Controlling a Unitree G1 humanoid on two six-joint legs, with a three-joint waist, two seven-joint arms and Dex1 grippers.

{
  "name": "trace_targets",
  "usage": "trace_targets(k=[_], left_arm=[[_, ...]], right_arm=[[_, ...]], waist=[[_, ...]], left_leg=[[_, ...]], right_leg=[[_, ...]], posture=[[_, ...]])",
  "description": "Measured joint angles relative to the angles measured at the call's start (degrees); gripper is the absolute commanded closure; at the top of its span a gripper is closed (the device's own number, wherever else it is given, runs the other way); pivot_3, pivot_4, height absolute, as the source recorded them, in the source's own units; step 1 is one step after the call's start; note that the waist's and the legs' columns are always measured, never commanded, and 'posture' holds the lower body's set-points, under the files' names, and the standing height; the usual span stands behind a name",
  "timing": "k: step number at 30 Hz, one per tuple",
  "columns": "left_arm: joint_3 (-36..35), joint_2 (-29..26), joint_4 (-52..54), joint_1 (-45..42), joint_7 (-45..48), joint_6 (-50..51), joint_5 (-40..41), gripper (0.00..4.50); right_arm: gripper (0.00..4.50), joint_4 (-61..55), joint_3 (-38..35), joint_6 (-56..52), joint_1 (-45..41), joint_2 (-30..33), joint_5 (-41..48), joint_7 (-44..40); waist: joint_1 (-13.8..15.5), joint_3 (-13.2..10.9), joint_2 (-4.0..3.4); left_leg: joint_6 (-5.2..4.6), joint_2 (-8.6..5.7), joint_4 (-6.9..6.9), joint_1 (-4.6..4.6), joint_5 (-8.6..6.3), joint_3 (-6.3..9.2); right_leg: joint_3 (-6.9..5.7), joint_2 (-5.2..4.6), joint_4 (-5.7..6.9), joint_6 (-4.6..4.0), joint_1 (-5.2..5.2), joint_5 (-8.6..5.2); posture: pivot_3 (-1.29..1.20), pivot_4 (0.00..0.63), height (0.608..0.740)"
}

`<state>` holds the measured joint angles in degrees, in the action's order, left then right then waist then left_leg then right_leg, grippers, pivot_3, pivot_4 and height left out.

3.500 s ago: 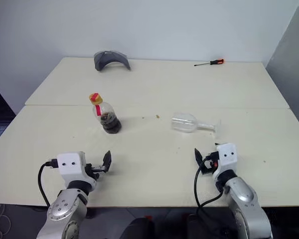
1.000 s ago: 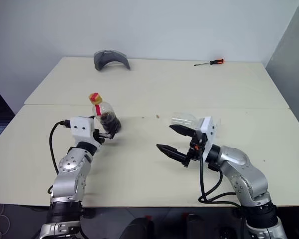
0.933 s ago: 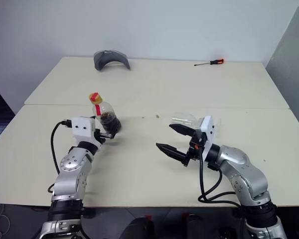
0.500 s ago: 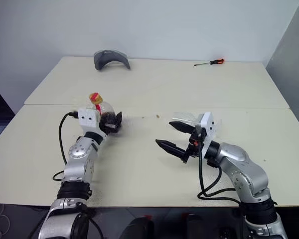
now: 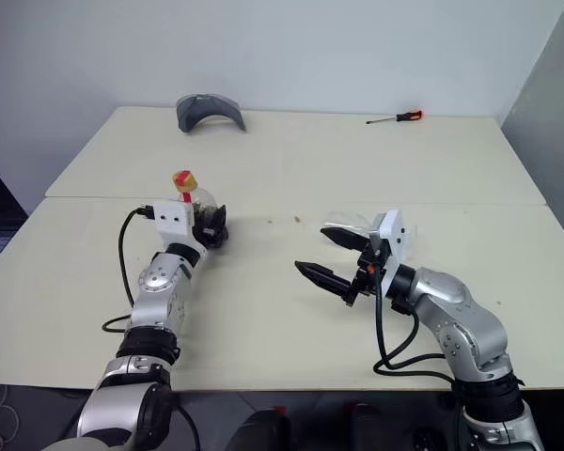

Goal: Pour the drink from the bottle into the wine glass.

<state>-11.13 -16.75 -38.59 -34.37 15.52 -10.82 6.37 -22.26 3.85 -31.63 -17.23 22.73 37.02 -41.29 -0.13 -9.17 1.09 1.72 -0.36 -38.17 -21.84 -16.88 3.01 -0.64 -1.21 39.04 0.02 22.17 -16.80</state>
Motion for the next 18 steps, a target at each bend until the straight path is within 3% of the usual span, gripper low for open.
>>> trace_targets(k=[8,18], left_arm=[[0.2,-0.6,0.3,0.2,0.5,-0.5,0.0,2.8],[7.0,-5.0,26.6,9.8,14.1,15.7,3.3,2.92]], right_arm=[[0.0,0.6,0.2,0.7,-0.6,-0.4,-0.6,-0.1],[0.0,13.4,2.9,0.2,-17.2,-3.9,-6.9,1.5]], waist=[[0.0,0.0,0.0],[-0.8,0.0,-0.05]], left_leg=[[0.02,0.0,-0.01,-0.02,0.01,0.01],[0.12,0.02,0.0,-0.02,0.08,-0.05]], right_leg=[[0.0,0.0,0.01,0.0,0.03,0.0],[0.08,0.0,0.07,-0.03,0.09,0.02]], posture=[[0.0,0.15,0.74],[0.0,0.15,0.74]])
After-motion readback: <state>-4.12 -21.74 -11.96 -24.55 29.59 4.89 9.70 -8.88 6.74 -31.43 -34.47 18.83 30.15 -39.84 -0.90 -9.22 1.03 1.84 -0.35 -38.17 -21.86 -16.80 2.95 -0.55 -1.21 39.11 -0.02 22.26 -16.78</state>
